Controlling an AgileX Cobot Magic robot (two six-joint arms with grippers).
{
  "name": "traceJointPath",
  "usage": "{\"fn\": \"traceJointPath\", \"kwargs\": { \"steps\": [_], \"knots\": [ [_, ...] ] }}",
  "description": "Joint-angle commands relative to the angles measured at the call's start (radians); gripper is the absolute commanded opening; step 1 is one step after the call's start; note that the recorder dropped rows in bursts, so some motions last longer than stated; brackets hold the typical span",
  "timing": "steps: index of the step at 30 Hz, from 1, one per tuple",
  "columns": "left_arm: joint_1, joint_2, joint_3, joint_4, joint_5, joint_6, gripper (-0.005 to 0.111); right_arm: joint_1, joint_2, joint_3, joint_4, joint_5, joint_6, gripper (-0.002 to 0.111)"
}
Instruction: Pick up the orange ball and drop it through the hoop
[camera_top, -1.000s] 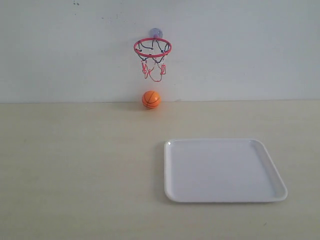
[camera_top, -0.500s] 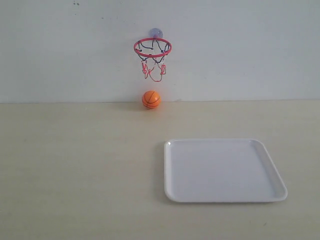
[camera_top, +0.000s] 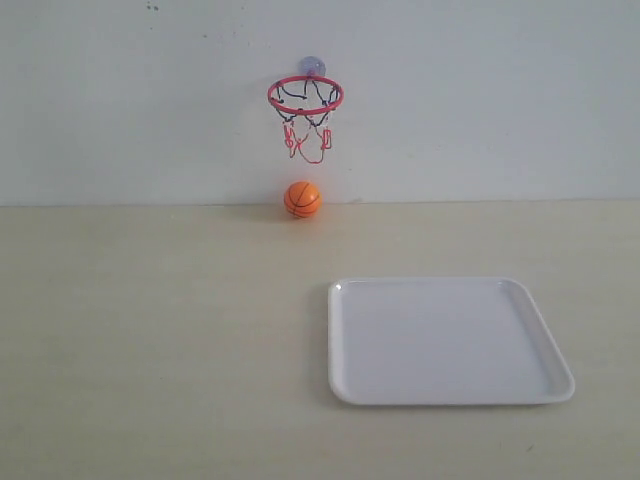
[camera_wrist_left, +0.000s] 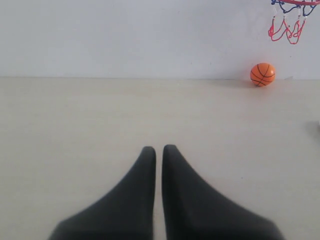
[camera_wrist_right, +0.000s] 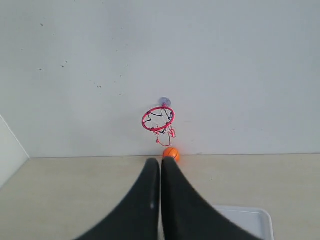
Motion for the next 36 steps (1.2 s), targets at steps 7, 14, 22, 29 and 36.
{"fn": "traceJointPath", "kwargs": {
  "steps": [7,14,22,29,36],
  "knots": [
    [0.003,-0.003,0.003,-0.009,-0.004,0.004,0.004,0.002,-0.231,0.333,-0.046,-0.419,-0.198,0.0],
    [0.003,-0.003,0.003,-0.009,-0.004,0.004,0.004,0.002,-0.461,0.947,-0.003,-1.031,-0.156,0.0],
    [0.003,-0.003,0.003,-0.009,-0.004,0.004,0.004,0.002,-0.506,1.412,0.012,-1.136,-0.132,0.0],
    [0.003,-0.003,0.003,-0.009,-0.004,0.004,0.004,0.002,-0.506,1.443,-0.061,-1.102,-0.136,0.0],
    [0.003,-0.003,0.003,-0.009,-0.004,0.004,0.004,0.002,-0.506,1.443,-0.441,-1.04,0.133,0.0]
  ]
}}
